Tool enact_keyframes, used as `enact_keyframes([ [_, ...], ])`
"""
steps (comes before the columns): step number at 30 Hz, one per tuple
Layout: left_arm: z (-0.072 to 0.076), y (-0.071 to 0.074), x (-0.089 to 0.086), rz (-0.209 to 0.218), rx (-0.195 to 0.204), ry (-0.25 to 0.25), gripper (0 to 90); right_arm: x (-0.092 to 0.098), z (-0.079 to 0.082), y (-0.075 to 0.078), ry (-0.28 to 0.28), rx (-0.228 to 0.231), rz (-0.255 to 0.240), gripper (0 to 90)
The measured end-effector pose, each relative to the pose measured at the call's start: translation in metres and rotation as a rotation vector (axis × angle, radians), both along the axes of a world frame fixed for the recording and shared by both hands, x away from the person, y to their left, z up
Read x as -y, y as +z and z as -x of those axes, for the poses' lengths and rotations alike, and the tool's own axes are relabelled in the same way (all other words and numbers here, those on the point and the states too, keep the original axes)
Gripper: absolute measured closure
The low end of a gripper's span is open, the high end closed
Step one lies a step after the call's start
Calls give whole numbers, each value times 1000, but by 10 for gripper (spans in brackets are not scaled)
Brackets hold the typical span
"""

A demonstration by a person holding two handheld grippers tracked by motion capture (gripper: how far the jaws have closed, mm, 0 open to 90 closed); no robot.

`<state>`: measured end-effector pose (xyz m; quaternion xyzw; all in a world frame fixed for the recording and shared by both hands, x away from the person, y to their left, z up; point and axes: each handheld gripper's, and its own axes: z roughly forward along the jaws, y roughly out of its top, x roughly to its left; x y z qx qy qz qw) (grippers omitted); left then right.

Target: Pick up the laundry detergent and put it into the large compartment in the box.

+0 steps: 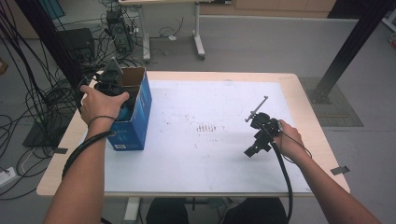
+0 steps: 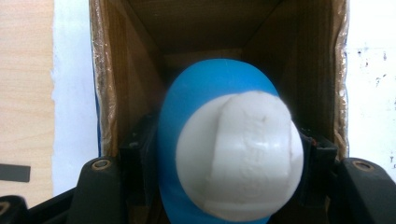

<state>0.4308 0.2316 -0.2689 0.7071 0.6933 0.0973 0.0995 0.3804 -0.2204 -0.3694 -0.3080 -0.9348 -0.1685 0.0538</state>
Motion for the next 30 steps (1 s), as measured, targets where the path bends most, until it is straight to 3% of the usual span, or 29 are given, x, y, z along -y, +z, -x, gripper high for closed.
enact_keyframes([
  [16, -1, 0, -1, 0, -8, 4, 373, 1, -1, 0, -2, -1, -6, 82],
  [30, -1, -1, 0, -3, -13, 14, 318, 2, -2, -1, -1, -2, -7, 82],
])
